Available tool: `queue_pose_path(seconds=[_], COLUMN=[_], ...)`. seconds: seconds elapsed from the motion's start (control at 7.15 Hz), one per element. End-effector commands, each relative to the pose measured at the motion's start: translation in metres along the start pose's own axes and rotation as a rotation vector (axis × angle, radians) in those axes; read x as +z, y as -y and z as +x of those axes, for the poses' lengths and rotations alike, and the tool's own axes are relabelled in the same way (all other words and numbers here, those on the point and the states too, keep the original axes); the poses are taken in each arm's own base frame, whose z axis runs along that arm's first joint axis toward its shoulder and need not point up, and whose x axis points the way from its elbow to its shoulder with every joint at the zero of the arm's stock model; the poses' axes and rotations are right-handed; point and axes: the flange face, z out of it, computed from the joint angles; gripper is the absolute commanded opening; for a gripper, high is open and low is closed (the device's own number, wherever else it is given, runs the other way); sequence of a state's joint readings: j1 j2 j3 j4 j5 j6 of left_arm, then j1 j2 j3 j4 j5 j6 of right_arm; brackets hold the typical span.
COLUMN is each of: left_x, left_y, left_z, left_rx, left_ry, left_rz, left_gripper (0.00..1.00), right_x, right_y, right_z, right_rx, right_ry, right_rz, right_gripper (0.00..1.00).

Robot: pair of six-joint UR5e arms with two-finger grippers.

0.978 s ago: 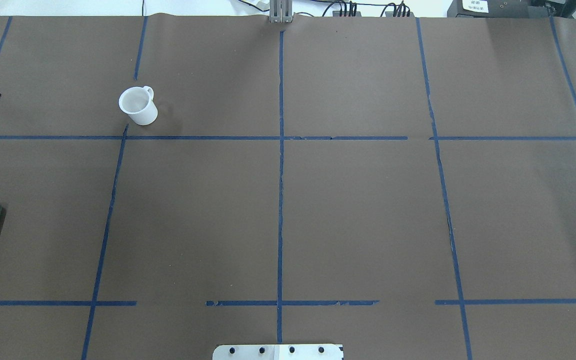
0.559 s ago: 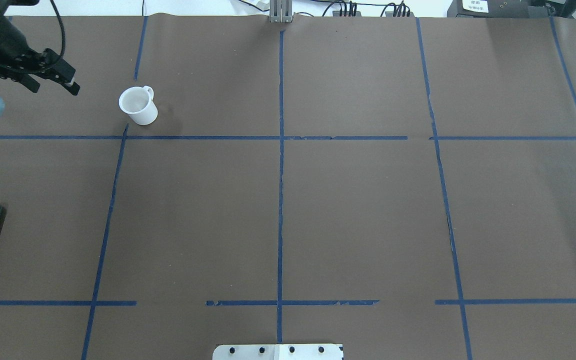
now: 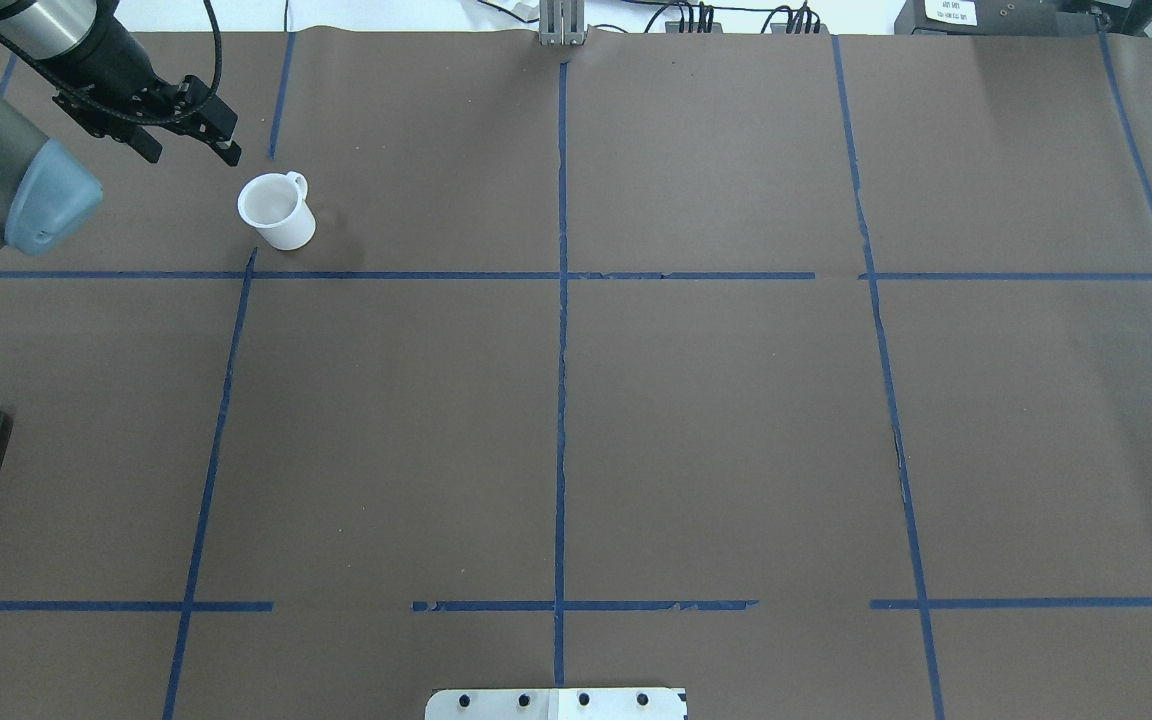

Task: Place cup on laptop
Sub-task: 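Lower the left gripper onto the white cup and close on it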

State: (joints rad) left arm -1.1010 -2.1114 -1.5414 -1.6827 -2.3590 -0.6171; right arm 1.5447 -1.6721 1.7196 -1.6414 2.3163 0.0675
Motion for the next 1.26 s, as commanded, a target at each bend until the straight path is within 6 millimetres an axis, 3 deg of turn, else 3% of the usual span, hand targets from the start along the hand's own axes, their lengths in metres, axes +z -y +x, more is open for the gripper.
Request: queue_pose_path(seconds=[0.0,0.28,0.42,0.7,0.84,1.12], left_x=[0.017,0.056,0.065,0.104,0.114,0.133], left_y=[0.011,0.025,0.042,0.068,0.077,0.077], left_z=[-0.009,0.014,0.023,0.028,0.032,0.030], left_rx=[-0.123,-0.159,-0.160,-0.115,-0.076,-0.012], left_ry=[0.014,0.112,0.138,0.133,0.144,0.161], left_rz=[0.048,0.107,0.114,0.102,0.087,0.052], left_gripper=[1.00,1.00,1.00,1.00,1.00,1.00], right_x=[0.000,0.000,0.000,0.000,0.000,0.000], right_y=[0.000,0.000,0.000,0.000,0.000,0.000], right_z=[0.000,0.000,0.000,0.000,0.000,0.000], right_rx=[0.000,0.000,0.000,0.000,0.000,0.000], right_ry=[0.000,0.000,0.000,0.000,0.000,0.000], right_rz=[0.000,0.000,0.000,0.000,0.000,0.000], right_gripper=[1.00,1.00,1.00,1.00,1.00,1.00])
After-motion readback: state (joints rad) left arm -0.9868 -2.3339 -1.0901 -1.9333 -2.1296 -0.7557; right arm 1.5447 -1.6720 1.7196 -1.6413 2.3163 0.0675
